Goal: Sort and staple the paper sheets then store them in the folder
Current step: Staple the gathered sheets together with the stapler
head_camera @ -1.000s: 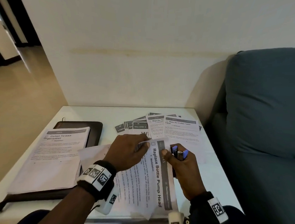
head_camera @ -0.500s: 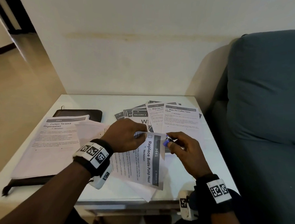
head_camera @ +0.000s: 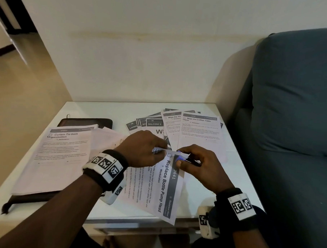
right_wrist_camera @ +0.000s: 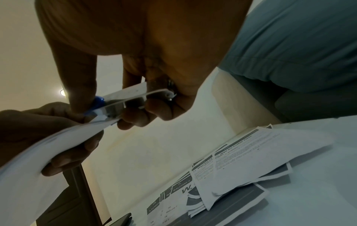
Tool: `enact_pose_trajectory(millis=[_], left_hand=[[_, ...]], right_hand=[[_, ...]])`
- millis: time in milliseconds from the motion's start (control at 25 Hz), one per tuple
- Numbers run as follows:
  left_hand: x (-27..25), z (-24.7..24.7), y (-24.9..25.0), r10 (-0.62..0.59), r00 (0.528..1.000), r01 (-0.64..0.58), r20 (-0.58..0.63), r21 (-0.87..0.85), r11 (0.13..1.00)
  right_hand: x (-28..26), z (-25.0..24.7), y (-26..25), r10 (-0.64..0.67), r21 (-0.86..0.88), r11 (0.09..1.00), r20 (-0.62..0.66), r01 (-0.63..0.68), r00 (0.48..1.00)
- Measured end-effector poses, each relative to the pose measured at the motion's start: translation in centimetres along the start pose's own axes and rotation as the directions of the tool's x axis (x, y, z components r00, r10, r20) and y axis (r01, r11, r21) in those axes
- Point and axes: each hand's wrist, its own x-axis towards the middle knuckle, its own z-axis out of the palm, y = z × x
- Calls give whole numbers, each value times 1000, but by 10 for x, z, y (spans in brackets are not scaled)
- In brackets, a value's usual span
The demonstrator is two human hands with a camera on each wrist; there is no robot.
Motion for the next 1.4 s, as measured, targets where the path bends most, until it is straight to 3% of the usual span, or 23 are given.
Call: enact_pose_trajectory(millis=[400, 800, 1000, 1160, 1240, 1320, 1400], left_hand=[[-2, 2, 4, -10, 1000, 10, 19, 8, 1000], [0, 0, 2, -15, 1000, 15, -5, -3, 1000], [-1, -2, 3, -12, 999, 11, -32, -13, 1000], [-6, 0, 2, -16, 998, 10, -67, -78, 997], [-10, -2, 3, -42, 994, 28, -98, -143, 989], [-16, -6, 0, -108, 984, 71, -144, -240, 968], [-25, -11, 0, -178, 960, 98, -216, -339, 936]], right_hand=[[2, -4, 7, 20, -10, 1000, 64, -19, 998], [6, -4, 4, -47, -8, 999, 28, 48, 998], [4, 0, 0, 19, 25, 999, 33, -20, 999], [3, 0, -3, 75, 212, 974, 10, -76, 997], [5, 0, -2, 129, 363, 927, -81, -91, 988], [5, -4, 5, 214, 492, 867, -239, -72, 947], [3, -9, 10, 309, 623, 780, -294, -63, 904]])
